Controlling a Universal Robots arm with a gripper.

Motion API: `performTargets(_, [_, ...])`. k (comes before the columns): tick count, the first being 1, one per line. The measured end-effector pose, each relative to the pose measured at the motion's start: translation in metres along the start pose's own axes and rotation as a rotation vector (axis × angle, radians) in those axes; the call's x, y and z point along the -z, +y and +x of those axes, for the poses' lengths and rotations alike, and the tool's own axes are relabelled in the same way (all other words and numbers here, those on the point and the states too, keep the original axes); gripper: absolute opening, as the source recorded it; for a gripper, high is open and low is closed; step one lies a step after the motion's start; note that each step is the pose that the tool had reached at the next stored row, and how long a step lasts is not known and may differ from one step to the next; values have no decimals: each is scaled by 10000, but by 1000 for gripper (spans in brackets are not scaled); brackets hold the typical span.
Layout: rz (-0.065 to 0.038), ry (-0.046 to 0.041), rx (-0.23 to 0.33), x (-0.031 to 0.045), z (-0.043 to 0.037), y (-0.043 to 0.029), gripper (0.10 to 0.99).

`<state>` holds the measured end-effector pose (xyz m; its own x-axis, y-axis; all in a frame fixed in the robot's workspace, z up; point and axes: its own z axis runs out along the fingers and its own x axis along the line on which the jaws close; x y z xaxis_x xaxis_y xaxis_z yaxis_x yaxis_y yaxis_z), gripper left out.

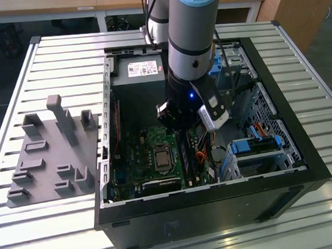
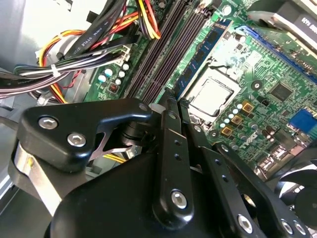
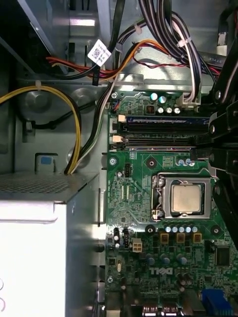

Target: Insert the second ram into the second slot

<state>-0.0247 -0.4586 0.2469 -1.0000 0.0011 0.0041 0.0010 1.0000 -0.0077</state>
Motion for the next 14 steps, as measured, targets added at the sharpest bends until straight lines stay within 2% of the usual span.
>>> performTargets(3, [0,8,-23,-19,-4,-3,137])
performTargets(7, [-7,19,-37,-43,-56,-2,137])
performTargets(14, [-8,19,-51,-105,-60,-2,137])
